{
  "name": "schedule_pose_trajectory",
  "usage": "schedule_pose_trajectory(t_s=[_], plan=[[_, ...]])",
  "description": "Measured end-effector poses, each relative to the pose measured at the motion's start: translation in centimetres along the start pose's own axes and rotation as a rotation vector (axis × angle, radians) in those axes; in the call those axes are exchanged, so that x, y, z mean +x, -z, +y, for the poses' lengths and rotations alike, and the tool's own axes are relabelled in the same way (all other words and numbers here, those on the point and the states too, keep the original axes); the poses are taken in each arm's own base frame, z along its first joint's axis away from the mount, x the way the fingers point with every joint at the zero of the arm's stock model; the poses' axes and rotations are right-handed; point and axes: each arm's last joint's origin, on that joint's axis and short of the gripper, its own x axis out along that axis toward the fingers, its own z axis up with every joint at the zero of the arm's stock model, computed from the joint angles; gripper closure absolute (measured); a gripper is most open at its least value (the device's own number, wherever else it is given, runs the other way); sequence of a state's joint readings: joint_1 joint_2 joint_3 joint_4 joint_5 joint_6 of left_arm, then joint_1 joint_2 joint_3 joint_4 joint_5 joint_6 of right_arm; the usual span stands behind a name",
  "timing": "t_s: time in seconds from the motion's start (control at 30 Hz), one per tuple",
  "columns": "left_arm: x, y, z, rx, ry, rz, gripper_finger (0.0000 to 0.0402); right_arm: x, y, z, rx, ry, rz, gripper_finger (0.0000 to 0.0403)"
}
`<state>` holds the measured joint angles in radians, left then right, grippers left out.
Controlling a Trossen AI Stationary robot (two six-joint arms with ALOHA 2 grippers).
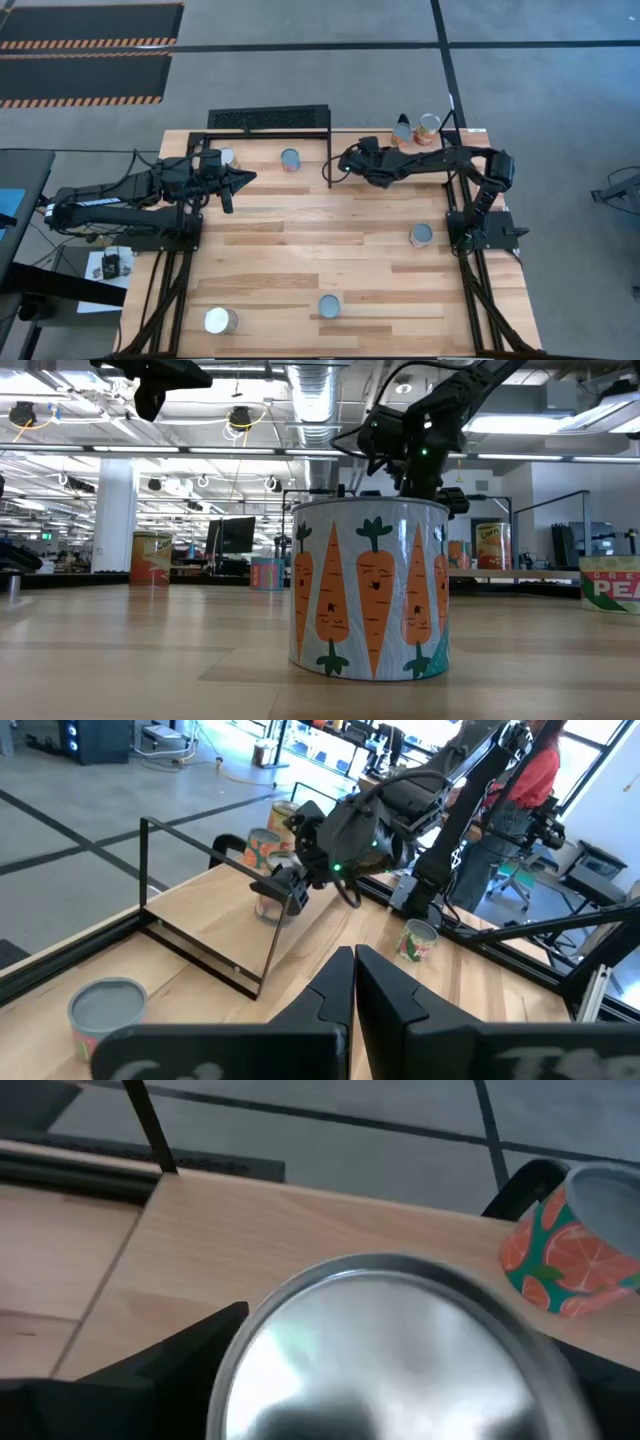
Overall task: Pick and place cans onto a shelf
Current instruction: Put the top canned peaches on the shelf
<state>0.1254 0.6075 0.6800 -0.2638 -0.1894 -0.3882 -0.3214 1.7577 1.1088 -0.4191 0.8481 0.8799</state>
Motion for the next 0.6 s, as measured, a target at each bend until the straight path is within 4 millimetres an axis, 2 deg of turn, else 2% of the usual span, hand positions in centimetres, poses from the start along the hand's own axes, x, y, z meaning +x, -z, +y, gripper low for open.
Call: schedule_pose_trajectory(t_s=[0.2, 0.4, 0.5, 0.6], plan=[[0.0, 0.0, 0.0, 0.0, 0.0, 0.0, 0.0402, -0.9, -1.2, -0.7, 0.03, -0.016, -0.011, 0.0027], [0.0, 0.0, 0.0, 0.001, 0.0, 0.0, 0.0402, -0.6, -1.9, -1.3, 0.051, -0.012, 0.003, 0.0027], [0.0, 0.0, 0.0, 0.001, 0.0, 0.0, 0.0402, -0.3, -2.1, -1.4, 0.014, -0.032, 0.034, 0.0027], [0.0, 0.0, 0.0, 0.001, 0.0, 0.0, 0.0402, -0.6, -3.2, -1.1, -0.039, -0.051, 0.044, 0.0039]])
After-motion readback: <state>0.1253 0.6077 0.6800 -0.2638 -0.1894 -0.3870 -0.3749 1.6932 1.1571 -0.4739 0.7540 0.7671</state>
